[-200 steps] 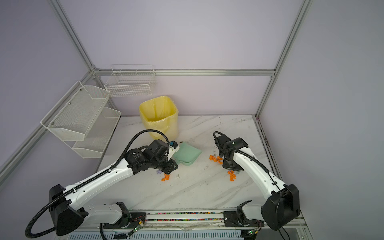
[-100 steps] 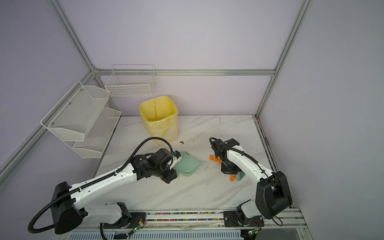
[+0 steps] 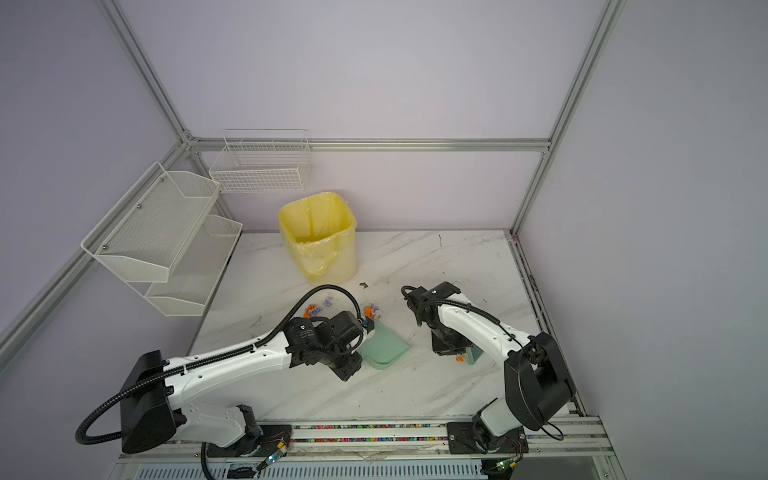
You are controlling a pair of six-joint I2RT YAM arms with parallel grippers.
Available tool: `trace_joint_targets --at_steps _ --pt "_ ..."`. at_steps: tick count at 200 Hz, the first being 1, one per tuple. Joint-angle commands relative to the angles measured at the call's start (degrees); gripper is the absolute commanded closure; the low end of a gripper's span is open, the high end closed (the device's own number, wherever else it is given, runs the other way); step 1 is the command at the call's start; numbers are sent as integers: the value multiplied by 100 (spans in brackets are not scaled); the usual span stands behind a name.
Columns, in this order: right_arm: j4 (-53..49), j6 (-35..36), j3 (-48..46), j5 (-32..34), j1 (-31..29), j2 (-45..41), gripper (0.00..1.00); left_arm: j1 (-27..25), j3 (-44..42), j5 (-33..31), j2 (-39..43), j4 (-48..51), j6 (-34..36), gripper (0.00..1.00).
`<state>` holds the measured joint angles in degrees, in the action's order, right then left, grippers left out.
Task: Sweep away the paper scraps from the table
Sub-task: 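Lower the dustpan near the scraps while the right gripper brings the brush, then sweep scraps with the brush into the dustpan held by the left gripper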
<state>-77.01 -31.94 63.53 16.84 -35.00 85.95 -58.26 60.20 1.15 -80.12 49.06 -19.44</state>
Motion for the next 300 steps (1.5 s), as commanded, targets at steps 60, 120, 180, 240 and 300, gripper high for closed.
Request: trace_joint_targets --at_steps 60,120,180,240,300 --pt "-1 128 93 -803 -238 45 100 -302 -131 37 -416 104 -88 93" --pt "142 -4 142 -1101 -472 31 100 -397 -58 -27 -590 42 -115 93" --pt "314 -125 260 -1358 -699 61 100 -555 90 -145 -879 -19 -192 93" --pt "417 -295 335 -1535 -1033 103 100 -599 223 -82 -1109 -49 -237 93" --pt "500 -422 597 -1684 -1240 139 100 -669 309 -36 -1239 -38 -245 93"
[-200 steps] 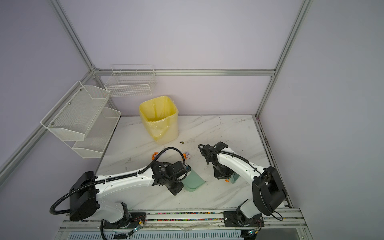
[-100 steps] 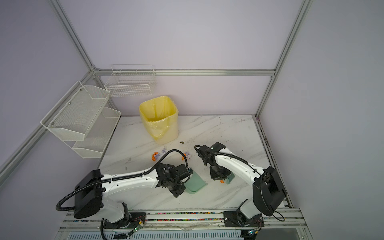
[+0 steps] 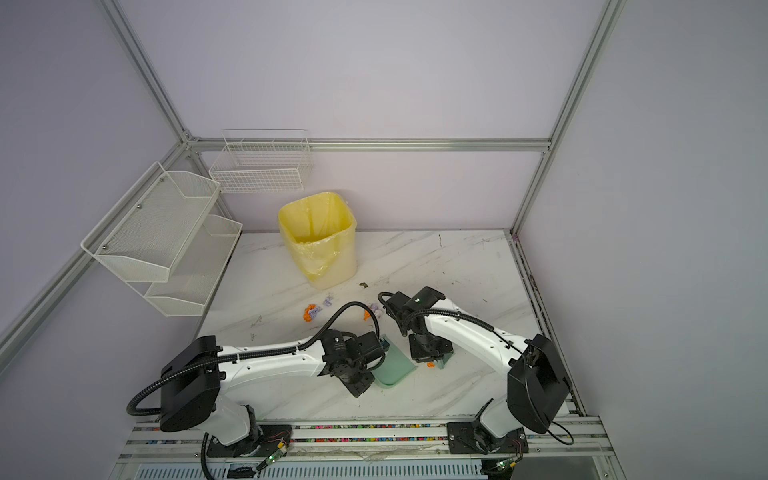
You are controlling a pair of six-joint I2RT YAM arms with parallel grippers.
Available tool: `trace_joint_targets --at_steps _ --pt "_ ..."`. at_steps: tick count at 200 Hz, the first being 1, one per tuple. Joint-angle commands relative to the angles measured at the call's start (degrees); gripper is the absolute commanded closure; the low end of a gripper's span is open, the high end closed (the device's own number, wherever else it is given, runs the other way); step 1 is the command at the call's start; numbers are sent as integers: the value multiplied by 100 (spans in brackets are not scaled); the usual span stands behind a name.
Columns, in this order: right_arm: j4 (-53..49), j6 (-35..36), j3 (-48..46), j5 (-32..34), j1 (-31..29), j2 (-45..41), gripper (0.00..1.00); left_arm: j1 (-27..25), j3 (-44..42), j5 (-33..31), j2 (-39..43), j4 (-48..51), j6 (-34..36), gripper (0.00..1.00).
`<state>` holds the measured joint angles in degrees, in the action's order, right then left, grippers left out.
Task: Sweep away the paper scraps from the table
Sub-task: 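Sweep scraps with the brush into the dustpan held by the left gripper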
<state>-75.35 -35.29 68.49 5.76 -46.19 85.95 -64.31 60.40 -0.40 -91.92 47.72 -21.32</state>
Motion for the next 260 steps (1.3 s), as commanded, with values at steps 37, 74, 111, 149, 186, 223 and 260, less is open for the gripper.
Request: trace_joint_targets --at_steps 37,74,111,149,186,223,260 --pt "455 -149 216 -670 -270 255 100 -99 298 128 -88 89 -79 92" --pt "604 -112 384 -827 -418 381 100 -107 340 167 -124 96 -77 92" --pt "940 -35 470 -1307 -739 440 100 -108 470 389 -236 76 -117 93" --pt "999 -59 439 -1602 -1064 312 100 -108 536 377 -348 62 -167 93" --pt "1213 -314 259 -1871 -1162 -258 100 -108 534 278 -365 56 -218 93" --pt "1218 -589 71 -1865 -1168 -943 100 -104 552 225 -397 46 -274 93" --pt "860 -1029 -125 -1542 -1160 -1377 100 -107 502 125 -447 9 -311 93"
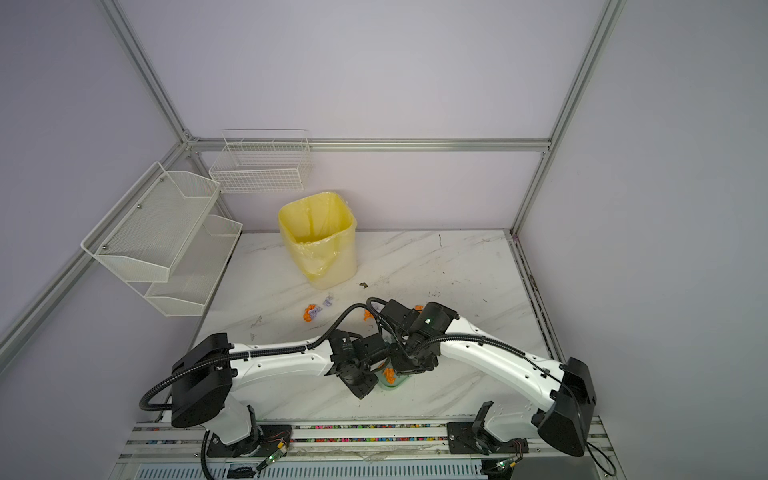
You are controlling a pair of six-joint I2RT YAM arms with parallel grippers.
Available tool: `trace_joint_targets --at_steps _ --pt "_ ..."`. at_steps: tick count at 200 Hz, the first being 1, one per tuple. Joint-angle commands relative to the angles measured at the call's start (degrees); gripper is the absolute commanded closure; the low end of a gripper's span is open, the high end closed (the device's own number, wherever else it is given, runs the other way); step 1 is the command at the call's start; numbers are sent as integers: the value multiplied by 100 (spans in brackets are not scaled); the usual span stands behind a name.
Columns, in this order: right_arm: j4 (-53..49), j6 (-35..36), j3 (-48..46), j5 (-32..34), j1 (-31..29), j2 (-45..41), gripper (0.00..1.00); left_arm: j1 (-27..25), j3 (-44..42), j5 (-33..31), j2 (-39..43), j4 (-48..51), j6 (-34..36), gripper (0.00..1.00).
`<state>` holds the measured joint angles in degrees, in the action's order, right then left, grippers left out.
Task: Sweep away the paper scraps from the table
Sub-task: 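Sweep scraps with the brush into the dustpan held by the left gripper, then draw the brush back with the right gripper while the left lifts the dustpan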
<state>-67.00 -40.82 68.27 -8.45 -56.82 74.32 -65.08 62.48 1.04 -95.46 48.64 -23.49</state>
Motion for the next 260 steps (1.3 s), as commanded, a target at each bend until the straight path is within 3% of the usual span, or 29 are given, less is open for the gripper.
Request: trace_joint_targets --at_steps 1,69,143,203,260 --pt "14 -482 -103 -109 -95 -224 100 -35 293 -22 -94 -83 -95 93" --pt "-584 -740 146 1013 -65 -421 100 -31 204 -253 -31 -131 -208 94" --pt "-225 -509 891 2094 458 -262 100 -32 46 -502 194 -435 -511 95" --pt "765 610 846 1649 1820 -125 100 -31 162 -605 402 -393 -807 95" --pt "1334 895 1046 1426 2177 113 100 -28 593 -1081 964 -59 -1054 95"
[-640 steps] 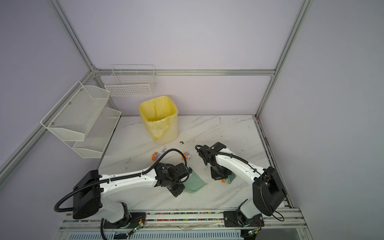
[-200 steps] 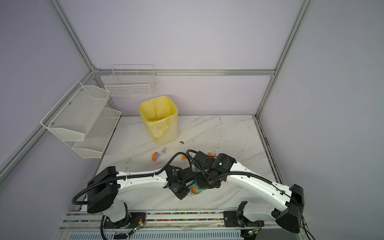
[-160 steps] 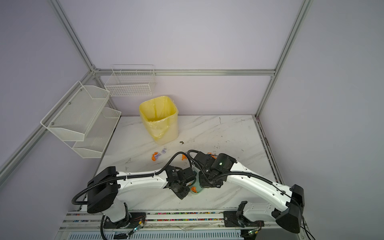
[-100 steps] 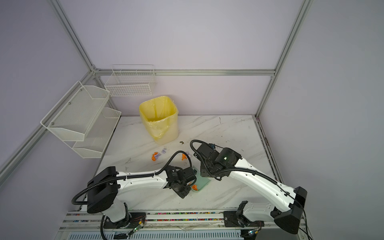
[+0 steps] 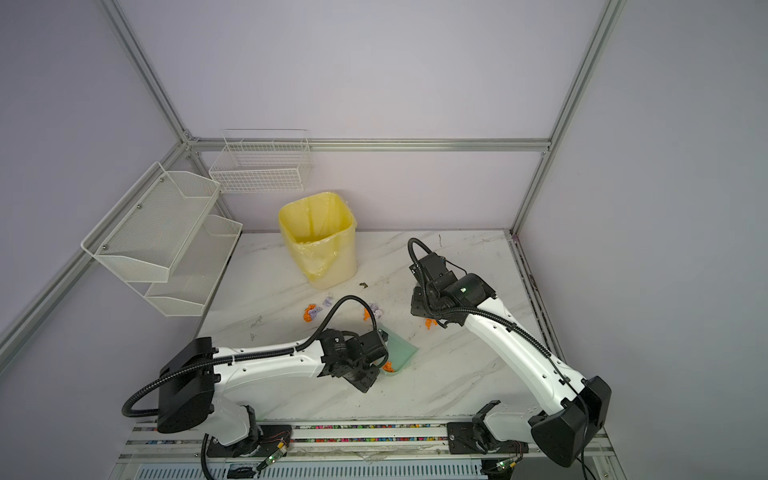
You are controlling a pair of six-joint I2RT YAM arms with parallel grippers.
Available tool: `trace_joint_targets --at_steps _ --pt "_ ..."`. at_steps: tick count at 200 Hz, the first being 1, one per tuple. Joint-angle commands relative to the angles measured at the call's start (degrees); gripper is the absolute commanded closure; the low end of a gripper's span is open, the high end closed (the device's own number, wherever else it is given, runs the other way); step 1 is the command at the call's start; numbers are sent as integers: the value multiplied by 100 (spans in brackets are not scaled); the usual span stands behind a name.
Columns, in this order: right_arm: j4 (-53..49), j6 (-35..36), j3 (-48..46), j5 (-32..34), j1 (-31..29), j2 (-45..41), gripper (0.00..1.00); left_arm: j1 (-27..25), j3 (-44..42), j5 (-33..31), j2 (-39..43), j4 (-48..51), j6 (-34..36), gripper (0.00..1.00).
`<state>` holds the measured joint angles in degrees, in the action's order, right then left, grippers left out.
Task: Sweep away the paper scraps from the table
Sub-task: 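Draw the brush back with the right gripper while the left lifts the dustpan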
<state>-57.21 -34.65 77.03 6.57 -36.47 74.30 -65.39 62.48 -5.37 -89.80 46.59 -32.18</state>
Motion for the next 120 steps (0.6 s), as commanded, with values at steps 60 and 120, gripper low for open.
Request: trace_joint_targets --at_steps 60,120 --pt "553 591 273 -290 548 128 100 0 1051 -811 678 595 -331 95" --pt "826 762 90 -530 1003 122 100 6 1563 -1093 1200 1084 -467 94"
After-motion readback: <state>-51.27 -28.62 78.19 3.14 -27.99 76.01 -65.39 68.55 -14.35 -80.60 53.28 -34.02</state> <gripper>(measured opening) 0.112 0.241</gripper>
